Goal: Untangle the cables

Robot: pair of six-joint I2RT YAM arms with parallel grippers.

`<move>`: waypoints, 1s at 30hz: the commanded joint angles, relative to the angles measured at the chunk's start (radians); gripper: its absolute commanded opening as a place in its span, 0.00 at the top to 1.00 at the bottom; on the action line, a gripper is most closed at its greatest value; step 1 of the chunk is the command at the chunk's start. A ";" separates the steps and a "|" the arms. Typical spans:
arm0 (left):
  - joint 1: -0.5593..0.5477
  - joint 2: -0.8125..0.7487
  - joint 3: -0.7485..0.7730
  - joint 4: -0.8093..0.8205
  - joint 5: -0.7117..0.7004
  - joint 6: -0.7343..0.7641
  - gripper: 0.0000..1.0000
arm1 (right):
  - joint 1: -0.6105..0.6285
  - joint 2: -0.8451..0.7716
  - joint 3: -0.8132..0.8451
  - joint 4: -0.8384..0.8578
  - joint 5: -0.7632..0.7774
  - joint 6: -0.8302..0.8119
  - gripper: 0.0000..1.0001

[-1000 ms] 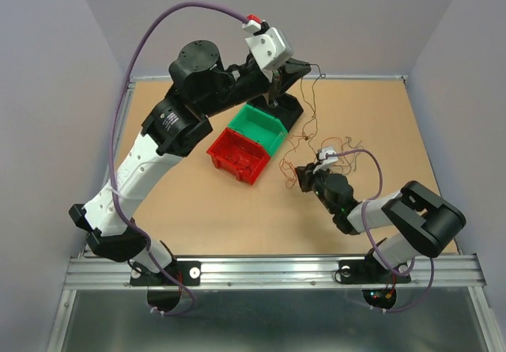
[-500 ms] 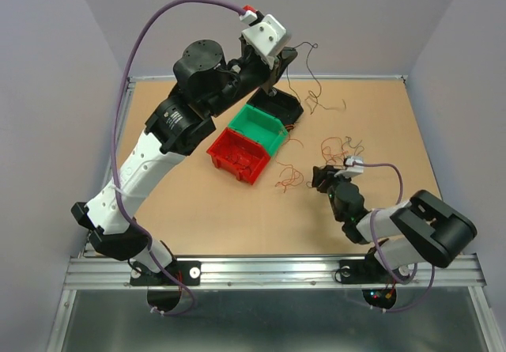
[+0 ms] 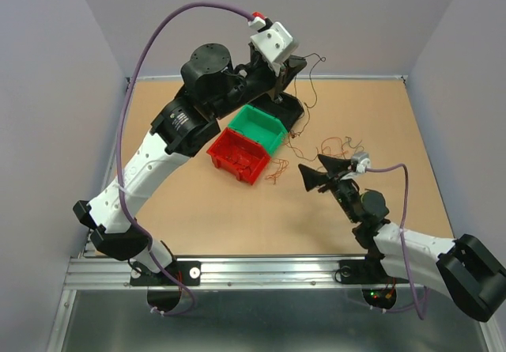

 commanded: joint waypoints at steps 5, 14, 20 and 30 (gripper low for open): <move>-0.020 -0.007 0.011 0.062 0.005 -0.033 1.00 | 0.000 0.092 0.270 -0.079 -0.198 -0.064 0.20; -0.040 -0.030 0.017 0.062 0.011 -0.040 1.00 | 0.000 0.262 0.414 -0.109 -0.177 -0.090 0.17; -0.048 -0.042 0.034 0.062 -0.001 -0.039 1.00 | 0.000 0.359 0.468 -0.107 -0.180 -0.079 0.47; -0.048 -0.039 0.080 0.085 -0.141 -0.010 1.00 | 0.000 0.445 0.372 -0.014 -0.135 -0.025 0.71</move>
